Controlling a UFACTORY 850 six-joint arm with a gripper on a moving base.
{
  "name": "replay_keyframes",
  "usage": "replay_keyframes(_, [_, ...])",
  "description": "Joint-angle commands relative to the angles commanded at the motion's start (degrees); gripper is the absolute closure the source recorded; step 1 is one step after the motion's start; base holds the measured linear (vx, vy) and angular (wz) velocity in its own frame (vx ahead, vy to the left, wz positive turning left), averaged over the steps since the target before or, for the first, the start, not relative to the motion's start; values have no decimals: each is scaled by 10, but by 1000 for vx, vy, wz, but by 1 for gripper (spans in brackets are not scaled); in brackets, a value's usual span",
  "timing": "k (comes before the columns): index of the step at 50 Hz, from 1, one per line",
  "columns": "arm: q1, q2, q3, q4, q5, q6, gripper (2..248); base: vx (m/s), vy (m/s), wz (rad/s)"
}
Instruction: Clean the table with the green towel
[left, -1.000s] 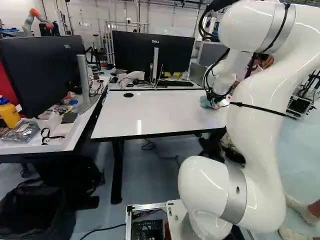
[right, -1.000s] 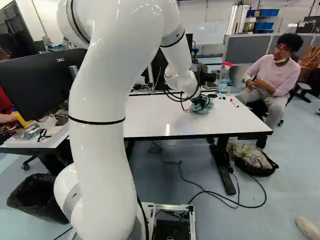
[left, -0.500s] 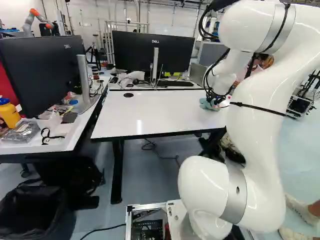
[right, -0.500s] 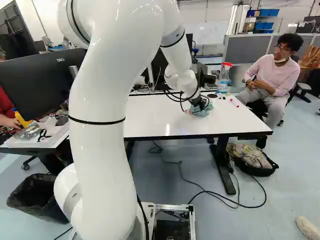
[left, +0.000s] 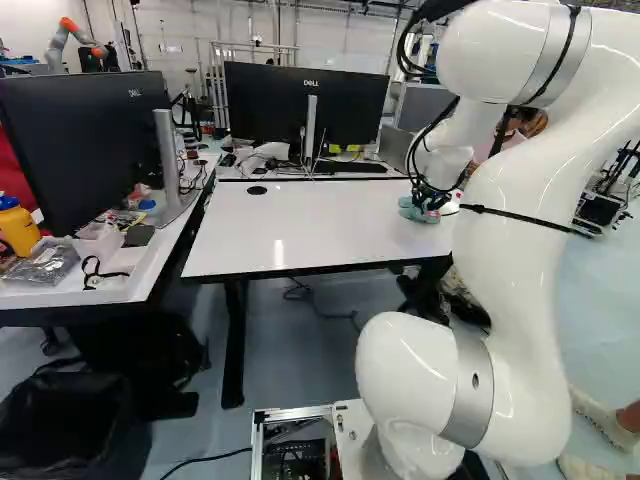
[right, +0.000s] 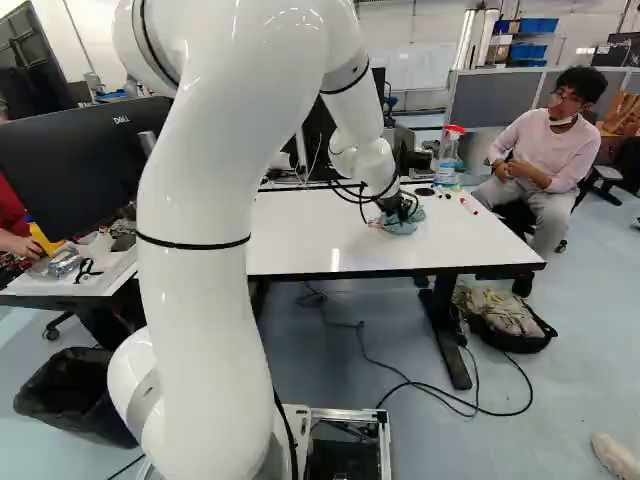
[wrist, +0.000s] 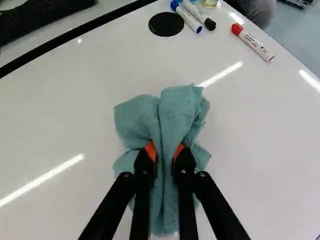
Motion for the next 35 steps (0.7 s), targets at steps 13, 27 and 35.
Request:
replay_keyframes(13, [0,0,0,0,9,0,195,0,0,0])
replay_keyframes(27, [0,0,0,0,9,0,195,0,0,0])
replay_keyframes(35, [2,-2,-3,0,9,0,195,0,0,0])
